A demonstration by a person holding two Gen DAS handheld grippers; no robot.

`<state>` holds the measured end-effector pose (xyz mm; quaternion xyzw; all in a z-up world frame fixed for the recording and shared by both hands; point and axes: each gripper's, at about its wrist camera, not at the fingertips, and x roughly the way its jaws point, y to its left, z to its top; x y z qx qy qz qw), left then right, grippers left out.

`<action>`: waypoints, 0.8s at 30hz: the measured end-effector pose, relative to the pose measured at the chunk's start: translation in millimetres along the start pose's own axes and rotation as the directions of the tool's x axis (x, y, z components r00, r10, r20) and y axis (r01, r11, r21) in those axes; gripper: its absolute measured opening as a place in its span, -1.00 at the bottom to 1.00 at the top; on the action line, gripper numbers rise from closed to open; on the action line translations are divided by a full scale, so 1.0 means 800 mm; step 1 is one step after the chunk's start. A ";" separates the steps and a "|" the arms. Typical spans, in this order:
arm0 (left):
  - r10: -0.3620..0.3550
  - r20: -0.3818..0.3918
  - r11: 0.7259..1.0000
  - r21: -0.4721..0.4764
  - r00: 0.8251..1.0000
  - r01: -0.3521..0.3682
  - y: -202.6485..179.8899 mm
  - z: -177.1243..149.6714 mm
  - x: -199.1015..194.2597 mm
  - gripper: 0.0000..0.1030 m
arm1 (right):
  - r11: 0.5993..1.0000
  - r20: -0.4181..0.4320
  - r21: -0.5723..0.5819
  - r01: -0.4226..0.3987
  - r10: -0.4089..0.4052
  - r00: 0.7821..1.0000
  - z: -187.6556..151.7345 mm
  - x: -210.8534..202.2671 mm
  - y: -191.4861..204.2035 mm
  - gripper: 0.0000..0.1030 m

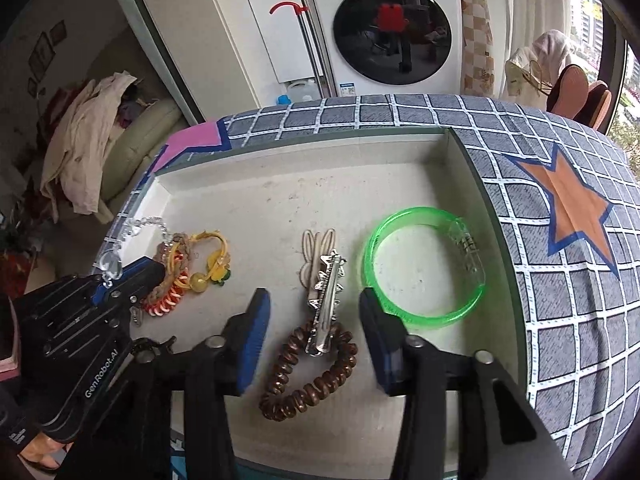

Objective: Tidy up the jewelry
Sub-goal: 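Carry the crystal bracelet and silver barrette into the white tray, open both tools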

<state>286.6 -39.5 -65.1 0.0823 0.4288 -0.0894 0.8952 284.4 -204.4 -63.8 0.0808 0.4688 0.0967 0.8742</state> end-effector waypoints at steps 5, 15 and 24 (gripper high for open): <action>0.007 0.022 1.000 -0.001 1.000 -0.007 0.001 0.000 -0.014 -0.49 | 0.999 0.036 0.019 -0.025 0.024 0.999 -0.001 -0.021 0.002 0.12; 0.033 0.073 0.999 -0.034 0.997 -0.030 0.008 0.000 -0.050 -0.49 | 0.999 0.086 0.045 -0.024 0.020 0.996 -0.013 -0.061 0.000 0.32; 0.050 0.085 0.998 -0.037 0.995 -0.047 0.007 -0.006 -0.063 -0.49 | 0.998 0.095 0.067 -0.006 -0.001 0.995 -0.032 -0.080 -0.009 0.35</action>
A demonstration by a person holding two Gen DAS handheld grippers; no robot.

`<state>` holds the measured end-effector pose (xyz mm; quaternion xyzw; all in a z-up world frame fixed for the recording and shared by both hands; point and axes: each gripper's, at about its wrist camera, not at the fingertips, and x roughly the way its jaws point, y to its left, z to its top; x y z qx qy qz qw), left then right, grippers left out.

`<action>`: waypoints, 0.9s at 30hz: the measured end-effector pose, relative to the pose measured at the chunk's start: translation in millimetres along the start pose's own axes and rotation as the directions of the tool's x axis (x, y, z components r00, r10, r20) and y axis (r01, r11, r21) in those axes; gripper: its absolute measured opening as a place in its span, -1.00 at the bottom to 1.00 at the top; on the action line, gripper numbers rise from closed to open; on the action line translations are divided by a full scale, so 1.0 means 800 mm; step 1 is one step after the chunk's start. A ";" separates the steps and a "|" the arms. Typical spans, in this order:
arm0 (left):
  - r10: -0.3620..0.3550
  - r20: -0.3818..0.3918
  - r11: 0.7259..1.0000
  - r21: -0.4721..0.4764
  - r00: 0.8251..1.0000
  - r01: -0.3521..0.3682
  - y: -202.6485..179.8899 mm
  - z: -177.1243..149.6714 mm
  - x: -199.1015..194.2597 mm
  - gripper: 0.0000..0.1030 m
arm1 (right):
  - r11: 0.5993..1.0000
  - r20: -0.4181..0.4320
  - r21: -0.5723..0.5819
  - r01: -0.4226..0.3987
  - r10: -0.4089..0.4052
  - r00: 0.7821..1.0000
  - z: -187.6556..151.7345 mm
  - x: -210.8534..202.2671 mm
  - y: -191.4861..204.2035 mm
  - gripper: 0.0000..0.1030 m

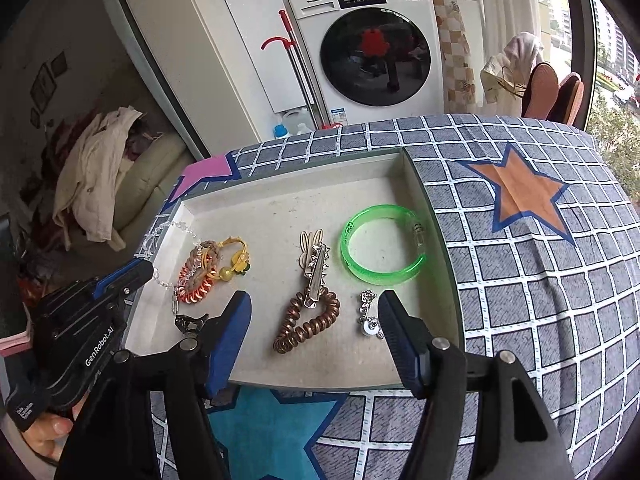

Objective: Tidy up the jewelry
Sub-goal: 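Carry the crystal bracelet and silver barrette into the white tray, open both tools, then withdraw both tools from the tray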

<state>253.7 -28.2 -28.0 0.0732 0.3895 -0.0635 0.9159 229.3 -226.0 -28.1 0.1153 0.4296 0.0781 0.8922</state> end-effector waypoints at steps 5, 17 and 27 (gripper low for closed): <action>0.001 0.003 1.000 -0.012 1.000 -0.001 0.002 0.001 -0.004 -0.49 | 1.000 0.011 -0.014 0.015 -0.015 1.000 0.000 -0.007 -0.001 0.35; 0.029 0.038 0.998 -0.058 0.999 -0.027 0.011 -0.010 -0.026 1.00 | 0.997 0.067 -0.048 0.054 -0.051 0.996 -0.011 -0.035 0.007 0.59; 0.057 0.071 0.995 -0.083 0.996 -0.051 0.010 -0.034 -0.051 1.00 | 0.990 0.187 -0.074 0.116 -0.101 0.977 -0.039 -0.066 0.012 1.00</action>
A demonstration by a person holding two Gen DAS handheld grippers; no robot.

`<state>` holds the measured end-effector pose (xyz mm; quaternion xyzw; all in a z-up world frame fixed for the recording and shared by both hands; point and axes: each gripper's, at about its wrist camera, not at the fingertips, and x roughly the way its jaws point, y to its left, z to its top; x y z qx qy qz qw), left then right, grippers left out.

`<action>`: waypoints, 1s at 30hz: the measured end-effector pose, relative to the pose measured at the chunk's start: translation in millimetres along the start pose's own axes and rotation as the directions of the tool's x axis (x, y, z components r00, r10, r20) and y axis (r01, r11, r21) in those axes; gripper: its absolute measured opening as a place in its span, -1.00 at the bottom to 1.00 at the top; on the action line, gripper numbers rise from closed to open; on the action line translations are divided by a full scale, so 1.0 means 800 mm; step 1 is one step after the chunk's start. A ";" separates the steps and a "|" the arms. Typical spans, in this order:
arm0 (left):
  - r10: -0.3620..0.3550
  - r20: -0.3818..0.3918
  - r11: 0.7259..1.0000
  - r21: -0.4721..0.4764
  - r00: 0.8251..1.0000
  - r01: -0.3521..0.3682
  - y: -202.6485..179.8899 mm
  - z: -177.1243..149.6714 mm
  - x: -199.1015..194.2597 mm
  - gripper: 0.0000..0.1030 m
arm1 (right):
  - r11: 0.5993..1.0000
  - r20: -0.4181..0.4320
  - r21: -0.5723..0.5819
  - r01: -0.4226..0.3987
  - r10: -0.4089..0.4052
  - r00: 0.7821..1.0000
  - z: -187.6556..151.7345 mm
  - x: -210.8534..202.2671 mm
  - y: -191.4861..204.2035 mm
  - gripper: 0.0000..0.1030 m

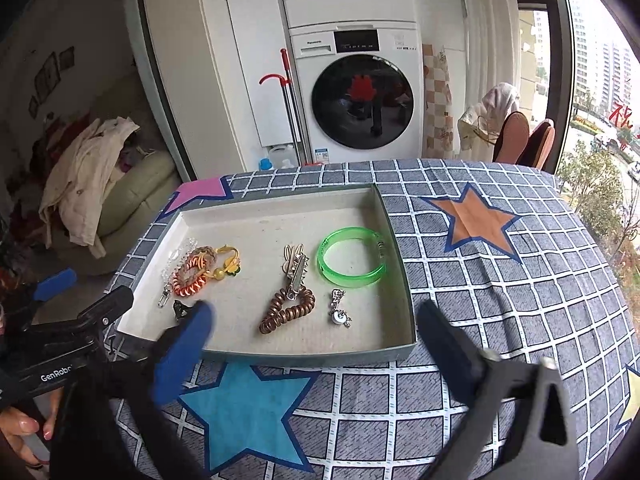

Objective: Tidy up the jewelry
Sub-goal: 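Withdraw both tools from the tray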

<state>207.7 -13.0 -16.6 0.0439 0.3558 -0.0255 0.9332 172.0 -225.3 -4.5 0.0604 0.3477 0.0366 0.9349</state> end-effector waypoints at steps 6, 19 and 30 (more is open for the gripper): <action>0.009 0.025 0.999 -0.042 1.000 -0.008 0.001 -0.022 -0.020 1.00 | 1.000 0.061 -0.015 0.006 -0.005 0.998 -0.013 -0.021 0.002 1.00; 0.049 0.056 0.997 -0.058 0.997 -0.046 -0.011 -0.065 -0.043 1.00 | 0.996 0.048 -0.044 0.084 -0.082 0.996 -0.050 -0.032 0.000 1.00; 0.052 0.044 0.997 -0.054 0.998 -0.050 -0.017 -0.070 -0.046 1.00 | 0.990 0.063 -0.065 0.127 -0.123 0.990 -0.053 -0.038 0.003 1.00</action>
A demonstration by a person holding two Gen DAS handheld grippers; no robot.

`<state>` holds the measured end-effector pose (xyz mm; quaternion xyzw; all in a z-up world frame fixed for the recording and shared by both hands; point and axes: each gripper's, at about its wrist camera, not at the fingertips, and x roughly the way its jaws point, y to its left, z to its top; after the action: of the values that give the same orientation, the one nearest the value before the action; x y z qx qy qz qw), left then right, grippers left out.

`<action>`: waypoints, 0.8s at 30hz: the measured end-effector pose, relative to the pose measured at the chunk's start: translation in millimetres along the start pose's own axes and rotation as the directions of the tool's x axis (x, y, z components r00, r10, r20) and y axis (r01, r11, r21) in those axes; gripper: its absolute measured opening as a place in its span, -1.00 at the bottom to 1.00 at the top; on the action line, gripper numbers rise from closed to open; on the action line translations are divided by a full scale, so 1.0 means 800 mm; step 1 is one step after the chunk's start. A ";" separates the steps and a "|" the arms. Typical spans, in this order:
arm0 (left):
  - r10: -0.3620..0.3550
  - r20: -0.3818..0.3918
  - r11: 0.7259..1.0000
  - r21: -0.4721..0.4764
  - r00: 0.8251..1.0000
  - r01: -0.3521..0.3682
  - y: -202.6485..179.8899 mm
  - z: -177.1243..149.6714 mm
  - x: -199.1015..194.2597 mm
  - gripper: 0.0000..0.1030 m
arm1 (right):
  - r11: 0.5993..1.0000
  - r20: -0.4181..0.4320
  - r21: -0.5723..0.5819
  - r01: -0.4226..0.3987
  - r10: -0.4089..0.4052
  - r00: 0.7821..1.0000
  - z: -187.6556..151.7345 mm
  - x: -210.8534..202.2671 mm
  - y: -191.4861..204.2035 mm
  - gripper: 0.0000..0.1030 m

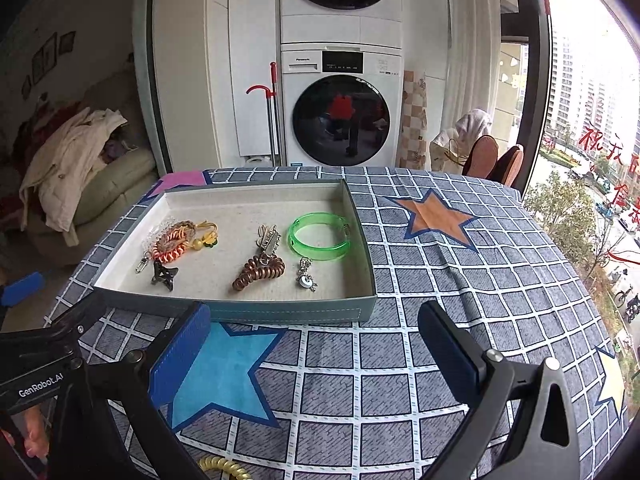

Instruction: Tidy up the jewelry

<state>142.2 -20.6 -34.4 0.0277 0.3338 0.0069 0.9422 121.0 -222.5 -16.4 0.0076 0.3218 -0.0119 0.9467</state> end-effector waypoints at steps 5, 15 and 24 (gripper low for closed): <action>0.001 0.001 1.000 -0.001 1.000 -0.001 0.000 0.001 -0.001 1.00 | 1.000 0.001 0.006 -0.005 0.005 1.000 0.001 -0.001 0.002 1.00; 0.004 0.002 1.000 -0.002 1.000 -0.004 0.000 0.001 -0.002 1.00 | 1.000 0.005 0.008 -0.010 0.010 1.000 0.002 -0.003 0.003 1.00; 0.004 0.002 1.000 -0.002 1.000 -0.004 -0.001 0.002 -0.003 1.00 | 1.000 0.006 0.008 -0.011 0.011 1.000 0.003 -0.003 0.003 1.00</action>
<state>141.0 -21.3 -31.8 0.0274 0.3328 0.0092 0.9426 120.2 -220.3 -12.9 0.0130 0.3189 -0.0078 0.9477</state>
